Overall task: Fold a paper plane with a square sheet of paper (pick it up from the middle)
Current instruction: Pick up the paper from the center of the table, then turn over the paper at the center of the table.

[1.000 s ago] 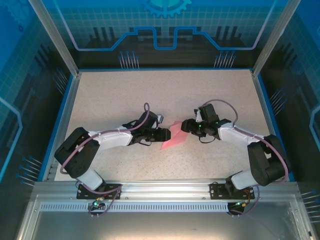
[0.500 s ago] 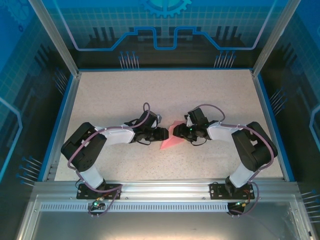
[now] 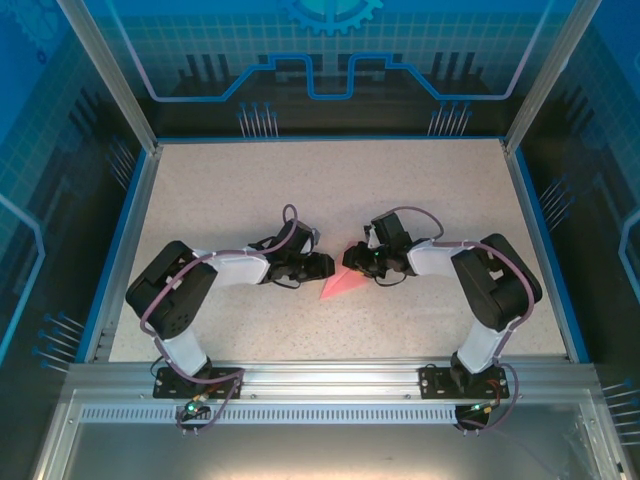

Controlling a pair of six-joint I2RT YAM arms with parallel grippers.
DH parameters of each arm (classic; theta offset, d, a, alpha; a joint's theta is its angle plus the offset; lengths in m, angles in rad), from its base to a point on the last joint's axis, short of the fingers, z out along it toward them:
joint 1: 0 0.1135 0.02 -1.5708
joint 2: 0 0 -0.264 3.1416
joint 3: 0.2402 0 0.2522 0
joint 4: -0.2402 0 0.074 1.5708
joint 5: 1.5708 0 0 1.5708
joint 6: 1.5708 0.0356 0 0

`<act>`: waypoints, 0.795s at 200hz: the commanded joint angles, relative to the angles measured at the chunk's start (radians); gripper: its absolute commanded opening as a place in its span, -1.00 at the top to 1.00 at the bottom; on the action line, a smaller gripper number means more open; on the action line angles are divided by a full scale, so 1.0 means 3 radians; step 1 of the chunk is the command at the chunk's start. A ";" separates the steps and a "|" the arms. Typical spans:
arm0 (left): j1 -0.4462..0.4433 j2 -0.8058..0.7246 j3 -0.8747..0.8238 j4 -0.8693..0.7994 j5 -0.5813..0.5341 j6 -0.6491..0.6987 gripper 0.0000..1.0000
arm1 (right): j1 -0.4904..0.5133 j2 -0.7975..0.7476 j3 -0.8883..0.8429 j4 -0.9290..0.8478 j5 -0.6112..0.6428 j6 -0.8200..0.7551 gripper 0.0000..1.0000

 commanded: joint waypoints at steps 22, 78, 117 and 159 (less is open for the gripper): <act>0.0085 -0.0165 -0.0027 0.0064 0.0100 -0.0043 -0.02 | 0.0044 -0.0031 0.0040 0.0195 -0.0026 0.0035 0.68; 0.0328 -0.0525 -0.0308 0.0382 0.0555 -0.0178 -0.38 | -0.0114 -0.0451 -0.0088 0.0422 -0.0220 -0.0073 0.89; 0.0478 -0.0886 -0.0466 0.0550 0.0815 -0.0207 -0.71 | -0.0418 -0.0761 -0.0111 0.0567 -0.0731 -0.0092 0.90; 0.0505 -0.1072 -0.0513 0.0863 0.1209 -0.0326 -0.97 | -0.0577 -0.1116 -0.0020 0.0501 -0.1062 -0.0106 0.89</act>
